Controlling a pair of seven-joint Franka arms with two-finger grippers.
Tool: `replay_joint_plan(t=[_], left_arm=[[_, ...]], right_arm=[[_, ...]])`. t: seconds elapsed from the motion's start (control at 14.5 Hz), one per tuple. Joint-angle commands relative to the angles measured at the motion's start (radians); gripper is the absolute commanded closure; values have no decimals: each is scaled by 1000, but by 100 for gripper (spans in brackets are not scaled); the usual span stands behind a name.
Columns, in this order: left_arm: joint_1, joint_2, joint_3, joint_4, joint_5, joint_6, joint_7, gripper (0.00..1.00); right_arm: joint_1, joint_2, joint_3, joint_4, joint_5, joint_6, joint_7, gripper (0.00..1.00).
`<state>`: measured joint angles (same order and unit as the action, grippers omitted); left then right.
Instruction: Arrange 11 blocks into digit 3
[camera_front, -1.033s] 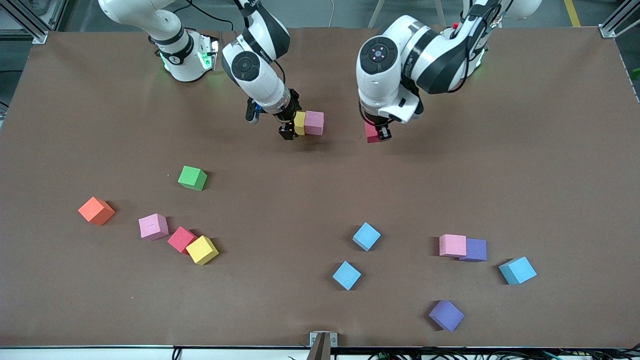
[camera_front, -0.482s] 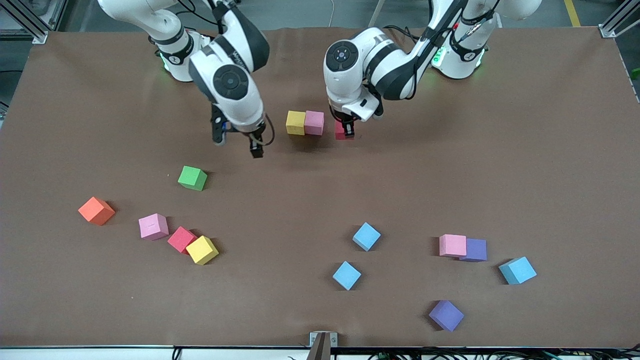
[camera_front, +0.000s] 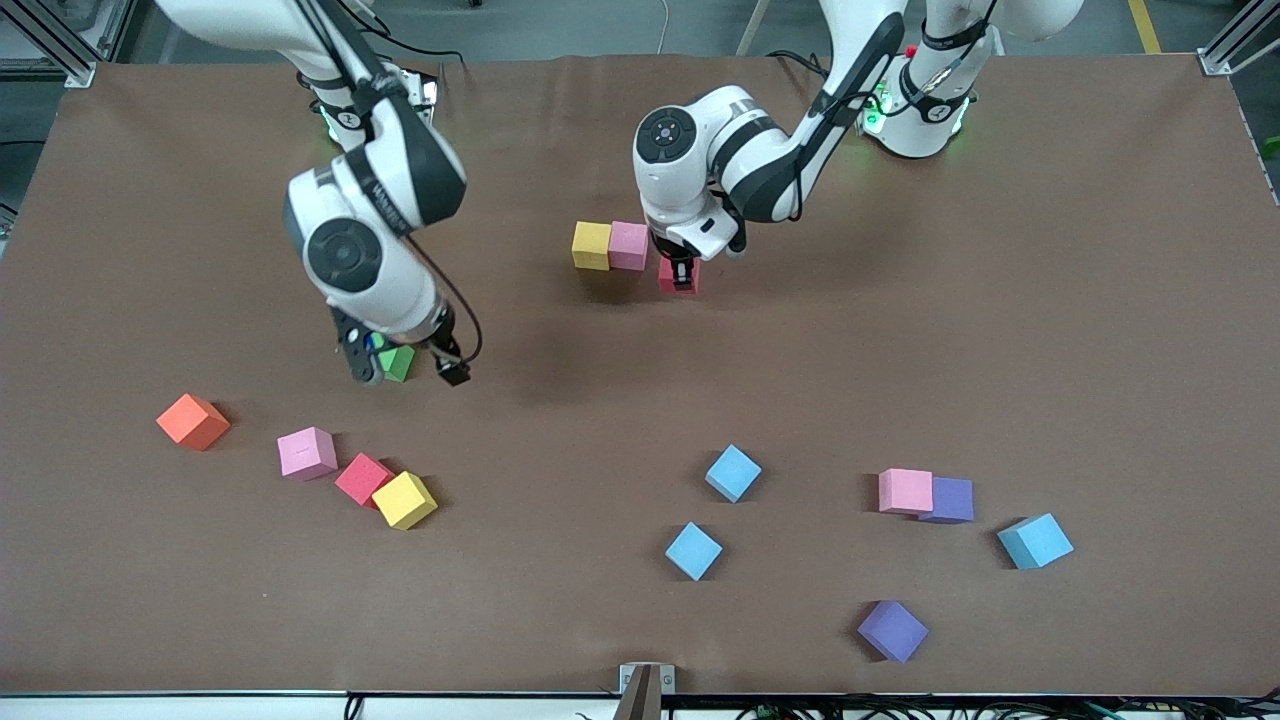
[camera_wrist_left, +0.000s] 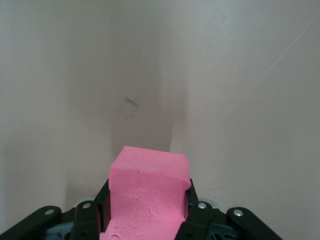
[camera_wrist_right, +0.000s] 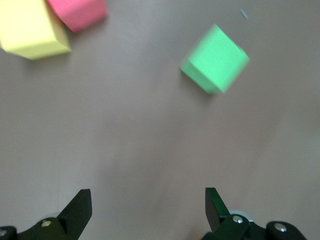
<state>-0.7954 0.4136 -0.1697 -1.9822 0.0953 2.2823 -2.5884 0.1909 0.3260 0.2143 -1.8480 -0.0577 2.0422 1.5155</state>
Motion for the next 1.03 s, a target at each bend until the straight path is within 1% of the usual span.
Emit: replay_joint_plan(t=[0.0, 0.14, 0.28, 0.41, 0.48, 0.69, 0.96], left_arm=[[-18, 31, -5, 9, 18, 17, -10, 83], [-21, 31, -7, 6, 17, 16, -41, 83], [-44, 39, -11, 3, 15, 16, -78, 83], [-47, 42, -11, 3, 17, 16, -101, 83], [-48, 42, -13, 3, 15, 16, -113, 83], [-61, 57, -11, 0, 15, 16, -179, 83], [-61, 67, -11, -4, 17, 19, -200, 83]], right_arm=[[-31, 108, -33, 136, -53, 8, -195, 0], [-51, 146, -64, 162, -51, 85, -303, 0], [-73, 174, -70, 161, -56, 151, -429, 0], [-111, 189, -70, 161, -60, 156, -579, 0], [-129, 199, -70, 161, -59, 164, -621, 0], [-162, 243, -70, 162, -60, 226, -672, 0], [-202, 291, -70, 164, -59, 308, -715, 0]])
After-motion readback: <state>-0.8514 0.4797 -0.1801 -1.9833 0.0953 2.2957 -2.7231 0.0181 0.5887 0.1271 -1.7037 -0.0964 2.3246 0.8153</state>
